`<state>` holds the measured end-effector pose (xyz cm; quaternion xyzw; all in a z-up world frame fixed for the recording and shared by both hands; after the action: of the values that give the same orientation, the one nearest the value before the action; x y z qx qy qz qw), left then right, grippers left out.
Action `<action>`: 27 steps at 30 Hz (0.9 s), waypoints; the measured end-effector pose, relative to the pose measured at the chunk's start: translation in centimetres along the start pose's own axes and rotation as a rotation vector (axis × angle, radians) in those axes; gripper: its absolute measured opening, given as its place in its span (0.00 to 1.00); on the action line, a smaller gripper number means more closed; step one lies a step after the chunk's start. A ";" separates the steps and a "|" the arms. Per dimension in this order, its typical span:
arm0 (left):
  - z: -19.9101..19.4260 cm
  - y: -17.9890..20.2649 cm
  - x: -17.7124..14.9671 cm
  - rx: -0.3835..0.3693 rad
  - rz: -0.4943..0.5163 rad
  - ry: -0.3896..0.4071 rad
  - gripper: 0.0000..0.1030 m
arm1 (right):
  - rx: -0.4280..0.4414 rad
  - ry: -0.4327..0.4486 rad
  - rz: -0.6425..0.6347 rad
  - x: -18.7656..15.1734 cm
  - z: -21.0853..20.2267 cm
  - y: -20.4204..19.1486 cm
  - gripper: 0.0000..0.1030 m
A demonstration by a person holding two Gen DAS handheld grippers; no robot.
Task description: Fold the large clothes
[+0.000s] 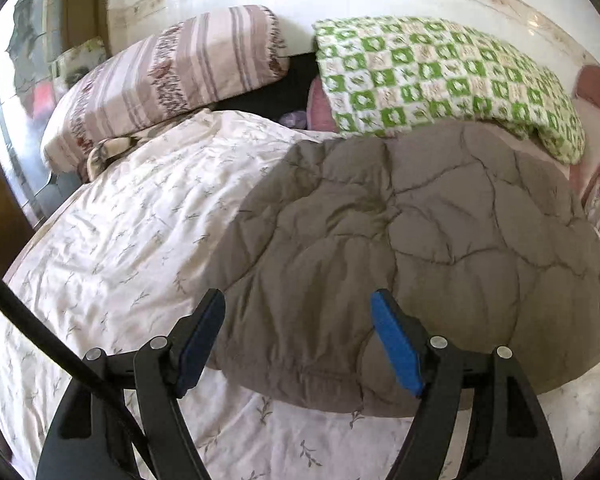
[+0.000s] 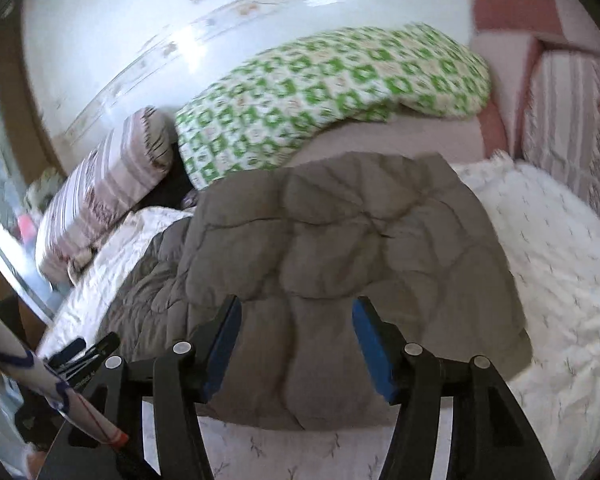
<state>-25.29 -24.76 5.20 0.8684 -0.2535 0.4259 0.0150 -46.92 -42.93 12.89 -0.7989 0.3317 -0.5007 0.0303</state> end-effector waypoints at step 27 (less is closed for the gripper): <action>5.8 1.3 0.3 0.030 -0.013 0.013 0.80 | -0.210 0.019 0.016 2.0 5.0 5.9 0.63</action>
<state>-21.44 -27.48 1.48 0.8673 -0.2414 0.4353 0.0065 -45.18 -50.12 9.73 -0.7903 0.3889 -0.4705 -0.0526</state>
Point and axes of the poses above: each gripper's, at about its wrist camera, not at the fingertips, and z roughly the way its jaws point, y to its right, x to its top, the point moved 3 cm from there along z, roughly the way its jaws point, and after that the axes turned 12 degrees about x, right-handed, at the moved point
